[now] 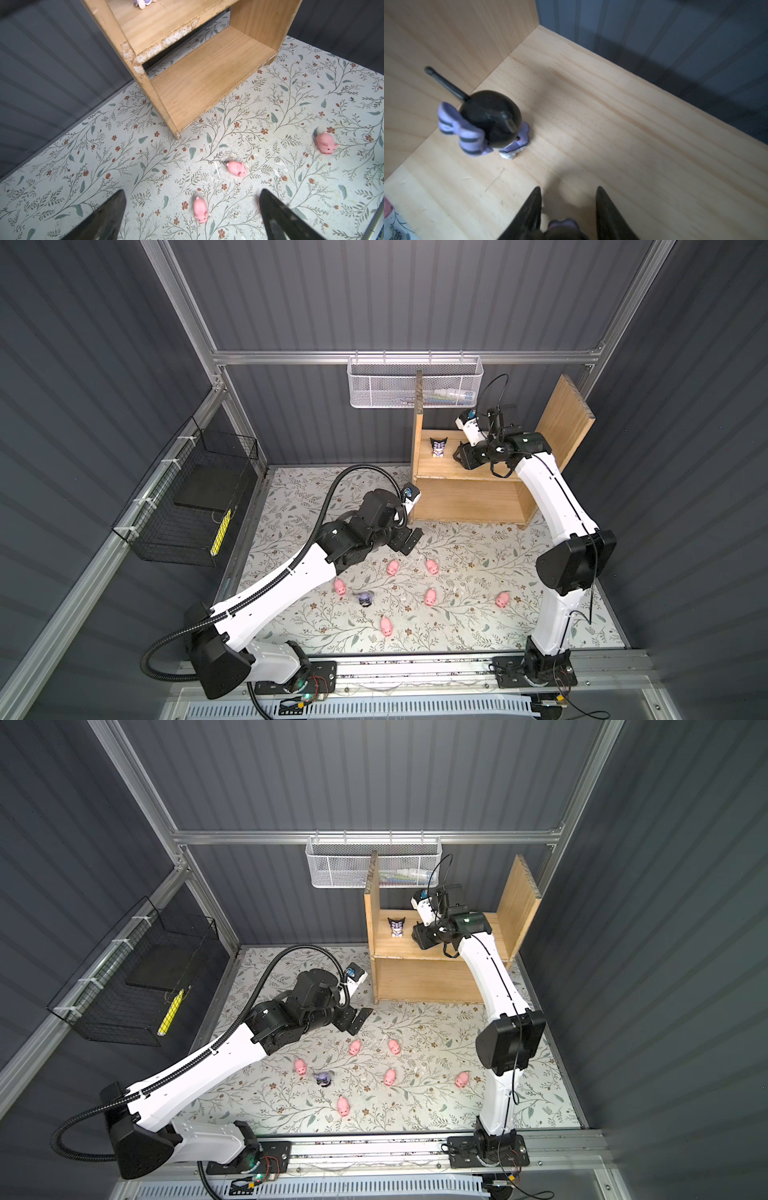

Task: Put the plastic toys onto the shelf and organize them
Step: 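Lower the figurine onto the upper shelf board beside the first figurine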

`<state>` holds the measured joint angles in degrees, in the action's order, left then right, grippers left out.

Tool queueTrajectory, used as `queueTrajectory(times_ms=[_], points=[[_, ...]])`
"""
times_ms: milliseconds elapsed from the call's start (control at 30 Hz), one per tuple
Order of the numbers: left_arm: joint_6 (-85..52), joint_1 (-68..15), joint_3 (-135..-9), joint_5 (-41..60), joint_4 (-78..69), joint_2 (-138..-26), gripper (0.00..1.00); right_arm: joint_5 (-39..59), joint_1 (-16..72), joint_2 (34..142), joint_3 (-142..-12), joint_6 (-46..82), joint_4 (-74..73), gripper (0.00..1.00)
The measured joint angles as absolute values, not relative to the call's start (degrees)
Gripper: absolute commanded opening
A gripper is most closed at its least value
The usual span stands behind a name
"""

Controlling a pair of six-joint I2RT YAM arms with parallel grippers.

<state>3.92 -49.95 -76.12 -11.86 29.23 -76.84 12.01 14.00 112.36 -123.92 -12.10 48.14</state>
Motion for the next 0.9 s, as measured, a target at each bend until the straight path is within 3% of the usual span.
queueTrajectory(times_ms=[267,900], points=[[3.9,-50.0,-75.8,-12.1,29.0,-75.2,1.0,11.8,13.9,112.4,-123.9,-11.0,48.3,0.53],[3.9,-50.0,-74.7,-12.6,29.0,-74.3,1.0,11.5,13.8,111.0,-122.5,-9.9,48.5,0.68]])
